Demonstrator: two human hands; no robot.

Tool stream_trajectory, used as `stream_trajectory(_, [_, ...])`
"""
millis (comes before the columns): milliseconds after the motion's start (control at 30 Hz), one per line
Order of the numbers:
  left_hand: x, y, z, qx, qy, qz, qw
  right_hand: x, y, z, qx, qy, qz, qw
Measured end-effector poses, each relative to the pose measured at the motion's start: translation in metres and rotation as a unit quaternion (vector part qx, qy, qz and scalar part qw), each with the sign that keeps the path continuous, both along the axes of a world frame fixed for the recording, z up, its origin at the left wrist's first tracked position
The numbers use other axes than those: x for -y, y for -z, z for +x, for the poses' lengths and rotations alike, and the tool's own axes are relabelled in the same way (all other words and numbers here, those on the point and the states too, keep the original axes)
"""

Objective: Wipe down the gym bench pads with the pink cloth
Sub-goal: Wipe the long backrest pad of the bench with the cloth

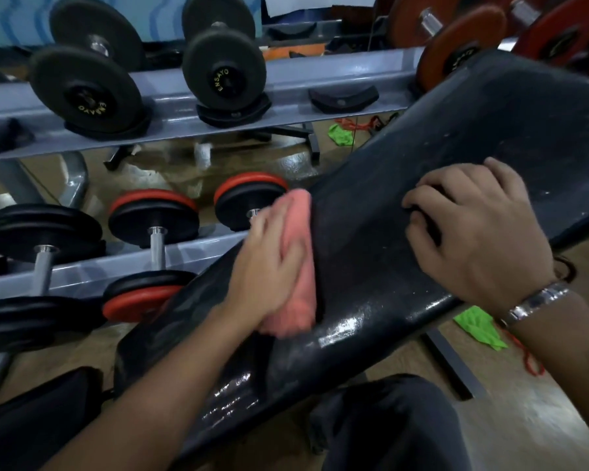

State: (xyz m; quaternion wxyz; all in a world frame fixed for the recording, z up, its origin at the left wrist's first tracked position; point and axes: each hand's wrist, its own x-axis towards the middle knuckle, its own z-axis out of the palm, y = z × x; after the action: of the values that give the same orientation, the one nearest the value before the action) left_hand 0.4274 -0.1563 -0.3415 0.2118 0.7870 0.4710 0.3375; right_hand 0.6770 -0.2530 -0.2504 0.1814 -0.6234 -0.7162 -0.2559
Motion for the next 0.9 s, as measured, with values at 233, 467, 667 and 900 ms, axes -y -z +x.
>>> stream_trajectory(233, [0.0,-0.02,0.038,0.05,-0.043,-0.014,0.998,0.001,0.002,-0.002,-0.008,-0.003,0.018,1.0])
stream_trajectory(467, [-0.076,-0.023,0.035,-0.008,-0.075,-0.108,0.991,0.001,0.002,-0.003,-0.001,0.004,0.015,1.0])
stream_trajectory(667, [-0.026,-0.026,0.043,0.039,0.058,0.048,0.996,0.001,0.003,-0.003,-0.003,0.009,0.017,1.0])
stream_trajectory(900, [-0.075,-0.043,0.062,-0.02,-0.049,-0.071,0.996,0.0,0.004,-0.004,-0.005,0.011,0.016,1.0])
